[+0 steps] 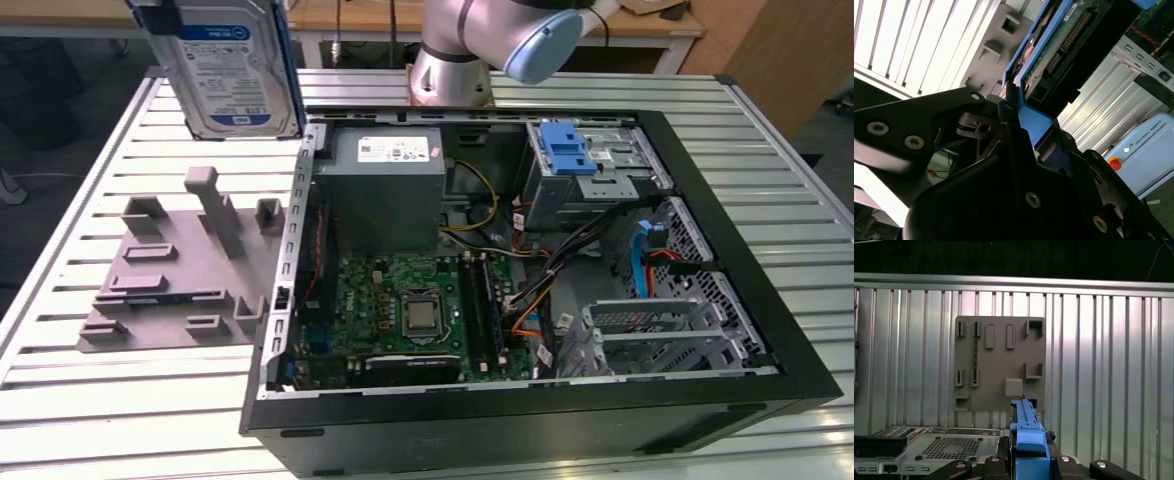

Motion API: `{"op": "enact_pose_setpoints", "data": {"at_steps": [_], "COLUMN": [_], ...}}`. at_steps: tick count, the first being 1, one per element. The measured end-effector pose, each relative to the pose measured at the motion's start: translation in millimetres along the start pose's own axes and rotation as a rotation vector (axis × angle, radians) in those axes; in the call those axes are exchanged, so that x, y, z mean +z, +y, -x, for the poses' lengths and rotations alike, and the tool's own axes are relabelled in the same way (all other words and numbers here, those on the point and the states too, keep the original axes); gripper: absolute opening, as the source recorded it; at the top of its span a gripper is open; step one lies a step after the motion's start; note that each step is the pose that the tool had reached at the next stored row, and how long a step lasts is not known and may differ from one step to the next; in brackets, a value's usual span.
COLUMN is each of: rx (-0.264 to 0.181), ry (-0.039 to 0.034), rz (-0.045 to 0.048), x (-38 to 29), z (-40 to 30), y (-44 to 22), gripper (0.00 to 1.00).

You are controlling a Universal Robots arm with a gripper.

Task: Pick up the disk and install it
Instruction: 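Pick up the disk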

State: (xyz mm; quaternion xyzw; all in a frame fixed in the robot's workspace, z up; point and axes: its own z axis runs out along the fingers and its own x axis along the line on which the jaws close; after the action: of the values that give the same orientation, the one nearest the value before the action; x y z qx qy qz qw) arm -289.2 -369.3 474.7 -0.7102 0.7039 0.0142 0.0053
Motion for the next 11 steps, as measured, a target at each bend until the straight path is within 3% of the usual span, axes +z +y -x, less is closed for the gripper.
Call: {"op": "enact_pose_setpoints", "data": {"at_steps": [11], "rx": [0.000], "ry": [0.0000], "rz": [0.0022], "x": [-0.2], "z": [-3.1], "y": [-49.5], "gripper": [0.36]}}
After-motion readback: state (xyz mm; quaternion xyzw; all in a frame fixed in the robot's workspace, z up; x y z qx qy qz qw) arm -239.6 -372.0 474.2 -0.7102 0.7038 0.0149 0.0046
